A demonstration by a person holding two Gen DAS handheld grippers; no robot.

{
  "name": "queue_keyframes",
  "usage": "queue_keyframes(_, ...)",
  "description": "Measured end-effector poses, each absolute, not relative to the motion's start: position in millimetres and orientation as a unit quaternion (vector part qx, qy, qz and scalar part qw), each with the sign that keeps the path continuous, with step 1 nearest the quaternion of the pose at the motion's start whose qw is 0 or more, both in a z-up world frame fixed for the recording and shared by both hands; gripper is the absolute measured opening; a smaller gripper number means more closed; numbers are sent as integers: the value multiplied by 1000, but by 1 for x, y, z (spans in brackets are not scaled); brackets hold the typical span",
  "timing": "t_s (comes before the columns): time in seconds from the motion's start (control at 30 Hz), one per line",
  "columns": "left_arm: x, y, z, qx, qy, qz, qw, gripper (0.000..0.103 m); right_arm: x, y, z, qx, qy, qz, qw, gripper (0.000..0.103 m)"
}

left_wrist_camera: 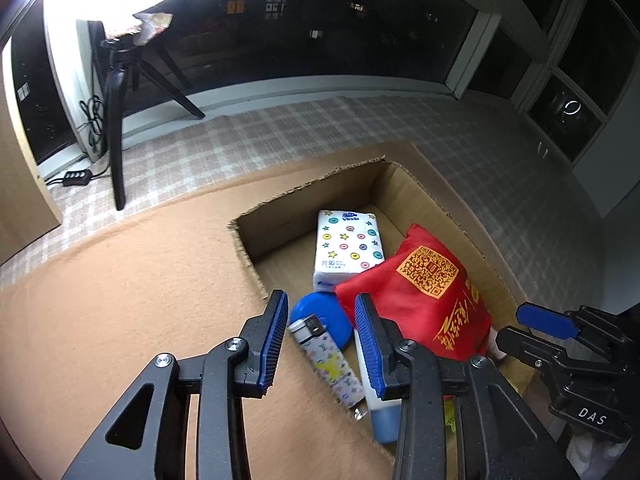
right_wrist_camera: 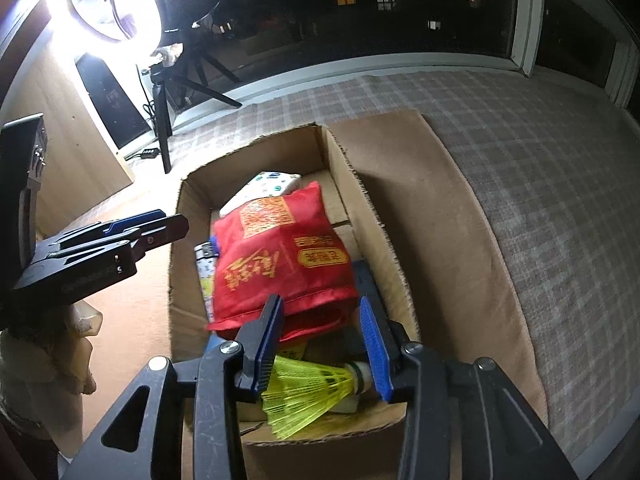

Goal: Organize objects

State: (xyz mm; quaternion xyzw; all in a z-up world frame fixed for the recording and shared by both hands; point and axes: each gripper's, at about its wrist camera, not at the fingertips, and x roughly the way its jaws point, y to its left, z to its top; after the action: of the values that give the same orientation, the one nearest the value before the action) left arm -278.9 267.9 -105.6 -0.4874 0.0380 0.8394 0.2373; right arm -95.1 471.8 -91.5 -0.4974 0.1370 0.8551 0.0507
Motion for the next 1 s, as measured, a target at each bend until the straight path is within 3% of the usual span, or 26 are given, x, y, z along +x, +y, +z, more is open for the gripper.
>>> queue_keyframes(0.3,-248,218,-82,-468,43,857,212,47,-88,433,-73,-483,135,865,35,45)
queue_keyframes(0.37,-240,201,-78,-466,45,860,203,58,-86,422,-69,-480,134,866,31,47)
queue_keyframes(0.7,-191,116,-53,-453,30,876,160,68,-77,353,-49,-472,118,874,7,62)
queue_keyframes(1.0,-138,42,-37,-445,7,887,123,74,-63,291,-38,-467,88,880,-6,68)
